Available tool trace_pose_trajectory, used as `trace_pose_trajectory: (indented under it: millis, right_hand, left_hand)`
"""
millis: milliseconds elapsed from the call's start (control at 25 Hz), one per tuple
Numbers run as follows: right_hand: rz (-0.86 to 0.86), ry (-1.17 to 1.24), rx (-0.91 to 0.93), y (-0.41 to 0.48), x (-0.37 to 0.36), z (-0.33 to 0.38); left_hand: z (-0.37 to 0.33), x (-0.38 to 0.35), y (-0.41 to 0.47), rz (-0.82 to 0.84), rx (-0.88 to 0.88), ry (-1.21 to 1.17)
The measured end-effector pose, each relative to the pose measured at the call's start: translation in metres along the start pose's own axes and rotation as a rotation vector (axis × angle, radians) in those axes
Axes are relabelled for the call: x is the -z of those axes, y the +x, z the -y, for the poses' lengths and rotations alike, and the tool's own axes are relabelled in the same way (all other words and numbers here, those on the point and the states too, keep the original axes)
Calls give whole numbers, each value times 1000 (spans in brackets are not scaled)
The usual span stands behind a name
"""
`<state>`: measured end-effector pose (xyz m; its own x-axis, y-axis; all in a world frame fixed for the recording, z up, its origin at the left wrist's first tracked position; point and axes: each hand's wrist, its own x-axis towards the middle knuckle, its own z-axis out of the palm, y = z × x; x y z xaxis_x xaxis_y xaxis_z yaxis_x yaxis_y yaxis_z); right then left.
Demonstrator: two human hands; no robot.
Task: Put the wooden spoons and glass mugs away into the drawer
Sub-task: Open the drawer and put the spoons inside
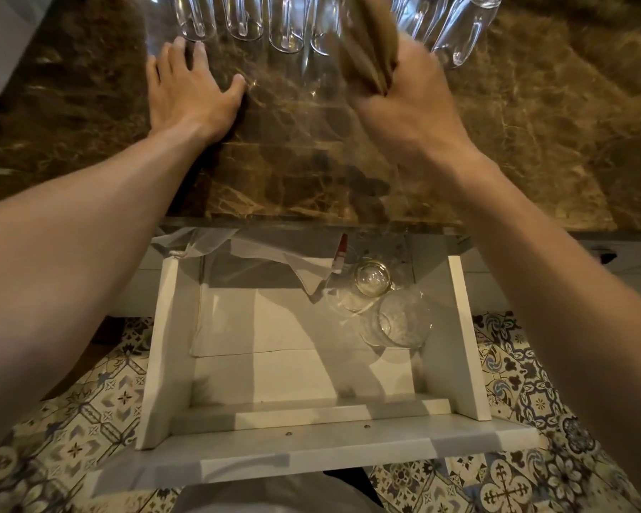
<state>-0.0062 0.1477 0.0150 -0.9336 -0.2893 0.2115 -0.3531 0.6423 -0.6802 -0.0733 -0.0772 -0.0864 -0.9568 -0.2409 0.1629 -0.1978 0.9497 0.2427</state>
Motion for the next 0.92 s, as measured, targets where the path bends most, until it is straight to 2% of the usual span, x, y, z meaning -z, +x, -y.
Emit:
trace_pose_trajectory:
  millis: [160, 280, 480, 640, 800, 920]
  right_hand:
    - [-29, 631, -40, -31, -3, 30]
    - [63, 871, -45, -58, -20, 33]
    - [324, 611, -48, -124, -69, 9]
    - [584, 383, -130, -172, -110, -26]
    - [709, 419, -213, -192, -127, -58]
    - [731, 398, -299, -194, -131, -73]
  left_hand:
    - [0, -1, -3, -9, -13, -4]
    - [1, 0, -3, -14, -19, -8]
    - [2, -2, -7, -16, -19, -36]
    - [3, -4, -7, -21, -19, -38]
    - [3, -4, -7, -19, -21, -53]
    - [3, -3, -9, -27, -13, -48]
